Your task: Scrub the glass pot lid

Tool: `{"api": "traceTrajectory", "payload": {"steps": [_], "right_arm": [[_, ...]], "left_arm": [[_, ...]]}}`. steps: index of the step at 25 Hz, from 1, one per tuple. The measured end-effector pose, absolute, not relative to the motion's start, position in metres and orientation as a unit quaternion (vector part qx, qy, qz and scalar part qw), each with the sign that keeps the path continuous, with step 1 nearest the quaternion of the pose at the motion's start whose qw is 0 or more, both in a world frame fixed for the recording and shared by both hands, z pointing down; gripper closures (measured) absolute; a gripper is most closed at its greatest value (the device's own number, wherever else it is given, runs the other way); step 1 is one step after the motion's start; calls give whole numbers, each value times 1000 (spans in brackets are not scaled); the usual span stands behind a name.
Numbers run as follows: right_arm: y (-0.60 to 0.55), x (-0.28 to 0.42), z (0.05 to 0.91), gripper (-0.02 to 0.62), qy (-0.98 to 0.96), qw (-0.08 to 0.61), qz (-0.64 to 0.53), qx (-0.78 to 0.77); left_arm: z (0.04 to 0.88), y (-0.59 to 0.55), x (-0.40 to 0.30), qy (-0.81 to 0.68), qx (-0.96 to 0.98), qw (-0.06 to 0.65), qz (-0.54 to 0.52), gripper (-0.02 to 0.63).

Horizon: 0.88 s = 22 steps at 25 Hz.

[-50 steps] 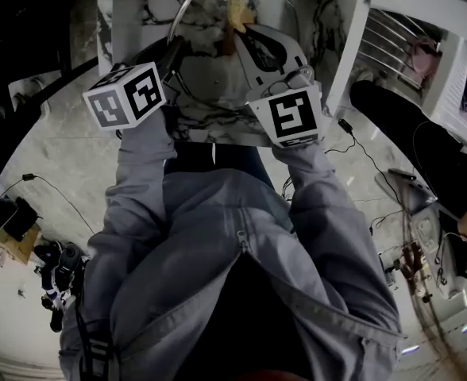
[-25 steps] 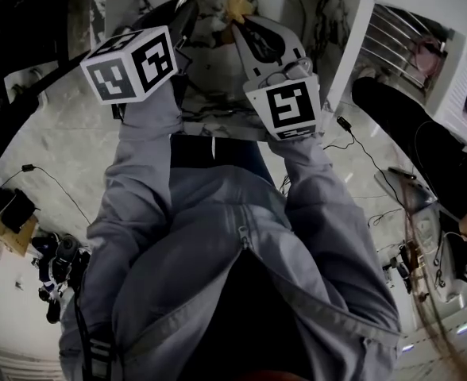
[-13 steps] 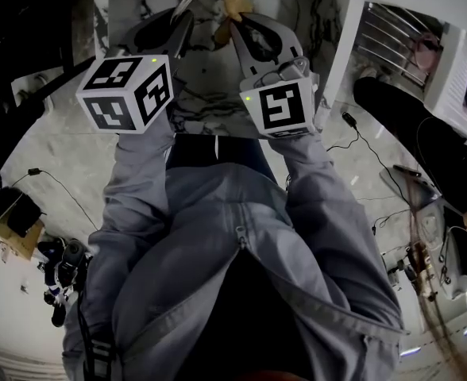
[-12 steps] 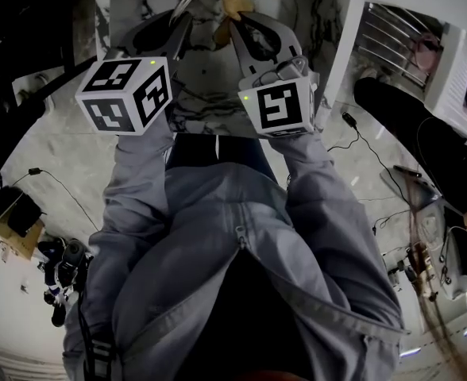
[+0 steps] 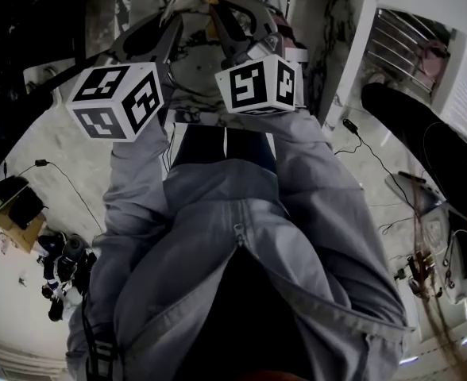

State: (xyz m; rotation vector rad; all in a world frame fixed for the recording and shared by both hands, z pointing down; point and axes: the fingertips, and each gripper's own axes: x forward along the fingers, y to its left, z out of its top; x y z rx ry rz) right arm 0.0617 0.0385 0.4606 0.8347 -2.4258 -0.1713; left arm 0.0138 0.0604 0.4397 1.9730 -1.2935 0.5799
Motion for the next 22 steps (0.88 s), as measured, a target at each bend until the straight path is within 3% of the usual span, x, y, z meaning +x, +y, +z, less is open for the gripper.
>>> {"api": "traceTrajectory", "payload": {"steps": [22], "right_arm": [[183, 10, 503, 551, -937, 344, 18, 57]], "left_arm": [[443, 75, -7, -511, 753, 347, 229, 538]]}}
